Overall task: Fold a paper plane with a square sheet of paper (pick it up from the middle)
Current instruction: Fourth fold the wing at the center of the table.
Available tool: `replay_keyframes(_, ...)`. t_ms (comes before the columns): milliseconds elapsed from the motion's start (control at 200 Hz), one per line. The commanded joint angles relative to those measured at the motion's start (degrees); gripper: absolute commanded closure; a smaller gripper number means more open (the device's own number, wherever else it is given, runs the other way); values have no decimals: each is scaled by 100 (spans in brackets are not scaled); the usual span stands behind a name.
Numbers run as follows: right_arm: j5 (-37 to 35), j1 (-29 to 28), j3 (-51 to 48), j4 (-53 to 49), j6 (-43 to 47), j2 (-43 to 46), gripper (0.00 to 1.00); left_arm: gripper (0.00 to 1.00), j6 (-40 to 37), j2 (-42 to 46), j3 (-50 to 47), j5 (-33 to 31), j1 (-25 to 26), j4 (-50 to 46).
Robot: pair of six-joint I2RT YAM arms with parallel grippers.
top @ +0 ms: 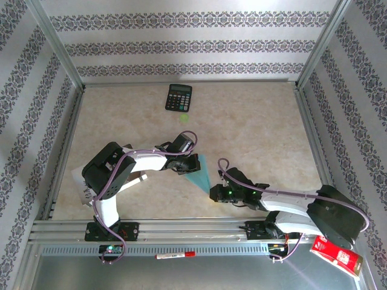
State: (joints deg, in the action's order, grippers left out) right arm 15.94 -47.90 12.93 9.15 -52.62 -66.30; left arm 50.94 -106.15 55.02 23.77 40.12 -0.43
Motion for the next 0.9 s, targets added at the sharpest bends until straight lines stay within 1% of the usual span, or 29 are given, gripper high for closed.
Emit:
replay_keyframes(0, 102, -19, -107, -1046, 46, 358, 93, 98, -134, -373, -123, -496, -57, -471)
replay_keyframes(140, 52, 185, 214, -1324, 263, 902, 92, 98, -119, -381, -141, -467, -57, -427)
replay_keyframes(255, 25, 228, 583, -1308, 432, 831, 92, 98, -100, -379, -149, -461, -57, -411)
replay_keyframes(365, 72, 237, 1008, -1122, 596, 406, 92, 98, -88, -385, -143, -456, -57, -397)
replay_keyframes(560, 316, 237, 1668, -831, 897, -713, 92, 98, -85, -381, -145, -446, -48, -394)
replay_keyframes(734, 394, 291, 1949, -660, 1069, -1483, 92, 98, -92, -398, -139, -430, -48, -395)
replay_keyframes(894, 455, 493, 1829, -554, 1140, -1768, 93, 98, -105, -384, -141, -424, -48, -406)
